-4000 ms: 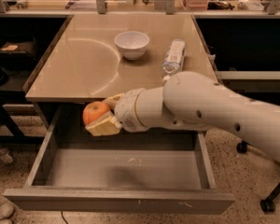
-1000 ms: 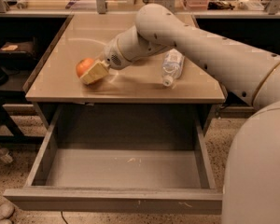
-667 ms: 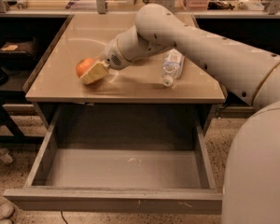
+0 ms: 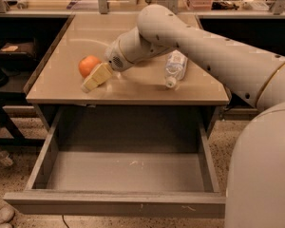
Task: Pick orange from top drawer and place on counter
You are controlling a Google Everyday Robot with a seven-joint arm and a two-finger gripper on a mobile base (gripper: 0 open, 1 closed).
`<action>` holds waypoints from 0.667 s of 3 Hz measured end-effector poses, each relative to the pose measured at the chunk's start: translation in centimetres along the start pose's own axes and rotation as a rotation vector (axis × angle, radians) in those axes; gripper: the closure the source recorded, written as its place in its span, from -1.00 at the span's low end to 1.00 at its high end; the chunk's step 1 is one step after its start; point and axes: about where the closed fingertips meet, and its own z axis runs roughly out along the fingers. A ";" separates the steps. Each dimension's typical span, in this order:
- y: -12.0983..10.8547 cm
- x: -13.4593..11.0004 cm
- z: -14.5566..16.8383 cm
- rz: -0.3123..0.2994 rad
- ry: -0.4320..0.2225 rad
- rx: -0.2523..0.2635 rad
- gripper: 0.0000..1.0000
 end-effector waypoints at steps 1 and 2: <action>0.0 0.0 0.0 0.000 0.000 0.000 -1.00; 0.2 0.1 0.3 0.005 -0.012 -0.007 -1.00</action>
Offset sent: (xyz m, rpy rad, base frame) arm -0.0008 0.0000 -0.0017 0.0322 0.0059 -0.0025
